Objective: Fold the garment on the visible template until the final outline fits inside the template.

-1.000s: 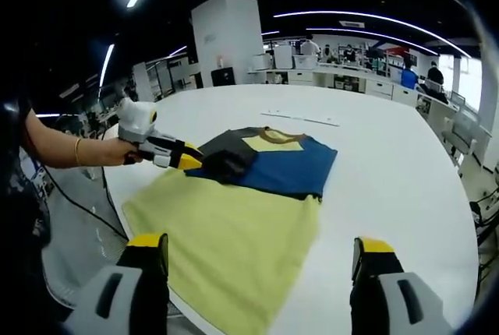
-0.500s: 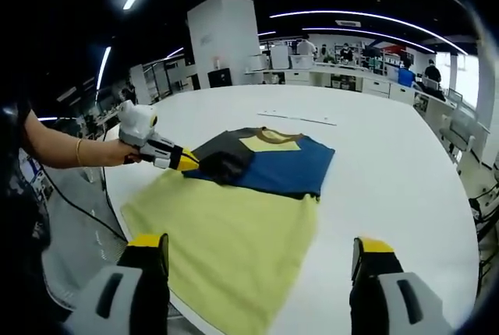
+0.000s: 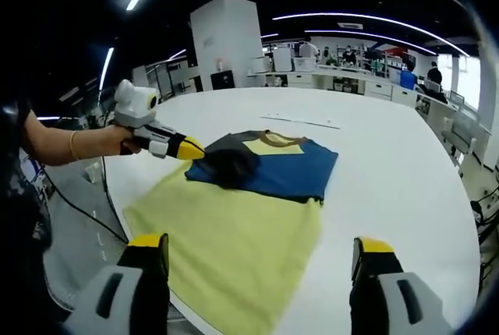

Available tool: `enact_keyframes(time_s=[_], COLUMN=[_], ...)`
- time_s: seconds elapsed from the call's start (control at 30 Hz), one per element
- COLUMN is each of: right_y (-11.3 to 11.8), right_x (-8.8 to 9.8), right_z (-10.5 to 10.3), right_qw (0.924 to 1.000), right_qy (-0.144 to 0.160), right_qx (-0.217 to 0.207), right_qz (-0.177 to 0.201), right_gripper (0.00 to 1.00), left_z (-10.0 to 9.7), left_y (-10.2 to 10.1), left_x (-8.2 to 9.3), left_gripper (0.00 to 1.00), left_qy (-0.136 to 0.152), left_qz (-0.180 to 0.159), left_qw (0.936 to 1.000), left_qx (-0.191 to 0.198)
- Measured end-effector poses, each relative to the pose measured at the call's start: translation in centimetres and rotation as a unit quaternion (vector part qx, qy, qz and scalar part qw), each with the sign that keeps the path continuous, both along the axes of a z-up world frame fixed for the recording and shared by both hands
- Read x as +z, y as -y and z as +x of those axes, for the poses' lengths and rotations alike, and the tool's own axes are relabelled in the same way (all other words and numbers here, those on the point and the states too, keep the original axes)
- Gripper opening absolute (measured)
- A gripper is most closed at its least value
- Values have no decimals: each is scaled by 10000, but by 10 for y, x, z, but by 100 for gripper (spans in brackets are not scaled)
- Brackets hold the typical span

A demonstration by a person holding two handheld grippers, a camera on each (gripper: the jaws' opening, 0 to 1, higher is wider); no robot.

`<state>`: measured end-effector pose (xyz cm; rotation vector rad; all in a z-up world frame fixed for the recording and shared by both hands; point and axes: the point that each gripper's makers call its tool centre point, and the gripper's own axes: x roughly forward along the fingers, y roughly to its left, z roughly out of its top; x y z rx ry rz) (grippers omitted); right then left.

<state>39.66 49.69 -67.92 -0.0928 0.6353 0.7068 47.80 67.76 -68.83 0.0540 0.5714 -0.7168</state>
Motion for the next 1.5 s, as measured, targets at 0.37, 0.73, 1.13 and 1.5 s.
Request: enact_keyframes(time_s=[0.37, 0.73, 1.13, 1.5], right_y=[7, 11, 15, 15], right_x=[-1, -7, -10, -13], right_z=[-2, -2, -1, -1], right_qw=[10000, 9999, 9997, 9997], right_qy=[5, -34, -71, -93], right_qx=[-97, -140, -218, -219], right_qz=[17, 26, 24, 7], right_gripper=[98, 98, 98, 99], left_z=[12, 25, 37, 36], left_y=[52, 95, 112, 120], left_x=[15, 10, -11, -5], left_gripper=[0, 0, 0, 21], left_qy=[-39, -324, -602, -105], left_qz=[-142, -306, -402, -306], left_qw=[9993, 9982, 9972, 9983], left_qx=[-351, -404, -167, -486])
